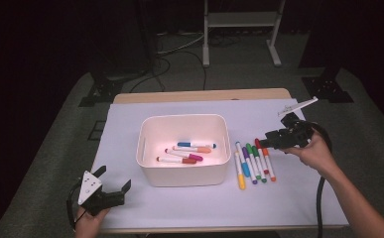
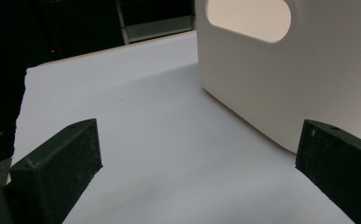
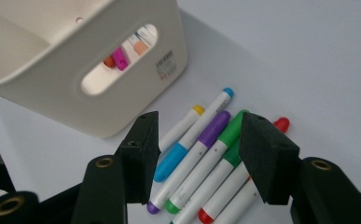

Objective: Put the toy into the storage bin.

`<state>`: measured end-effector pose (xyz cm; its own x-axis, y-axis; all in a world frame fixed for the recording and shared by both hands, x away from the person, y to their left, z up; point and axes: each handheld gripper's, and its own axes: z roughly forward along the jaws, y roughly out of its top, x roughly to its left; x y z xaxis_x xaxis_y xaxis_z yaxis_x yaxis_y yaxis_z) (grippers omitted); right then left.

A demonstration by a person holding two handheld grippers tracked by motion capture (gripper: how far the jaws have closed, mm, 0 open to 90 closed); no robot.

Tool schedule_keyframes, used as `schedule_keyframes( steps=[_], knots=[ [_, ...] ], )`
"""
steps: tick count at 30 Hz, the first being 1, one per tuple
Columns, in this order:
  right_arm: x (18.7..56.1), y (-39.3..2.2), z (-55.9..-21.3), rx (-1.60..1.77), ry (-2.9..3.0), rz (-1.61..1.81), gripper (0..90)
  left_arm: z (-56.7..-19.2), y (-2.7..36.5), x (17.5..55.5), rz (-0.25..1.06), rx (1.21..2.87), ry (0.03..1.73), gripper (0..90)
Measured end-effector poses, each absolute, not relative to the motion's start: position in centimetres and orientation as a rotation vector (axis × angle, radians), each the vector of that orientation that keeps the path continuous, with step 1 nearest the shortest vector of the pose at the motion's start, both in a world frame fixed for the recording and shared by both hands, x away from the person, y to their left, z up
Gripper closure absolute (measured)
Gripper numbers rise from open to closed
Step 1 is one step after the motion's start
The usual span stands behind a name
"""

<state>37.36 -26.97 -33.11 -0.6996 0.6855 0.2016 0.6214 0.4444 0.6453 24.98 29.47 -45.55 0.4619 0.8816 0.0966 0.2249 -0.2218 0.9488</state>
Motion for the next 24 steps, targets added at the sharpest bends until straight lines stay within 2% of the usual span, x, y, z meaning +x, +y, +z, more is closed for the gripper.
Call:
schedule_keyframes(
  steps=[11,24],
  knots=[
    [37.5,-28.0,-36.7,1.247,2.592,1.036,46.1,-45.5,29.5,25.0,0.826,1.716,0.956,0.0],
    [38.0,-28.6,-38.9,1.294,2.569,0.972,46.1,-45.5,29.5,25.0,0.823,1.719,0.956,0.0]
  ],
)
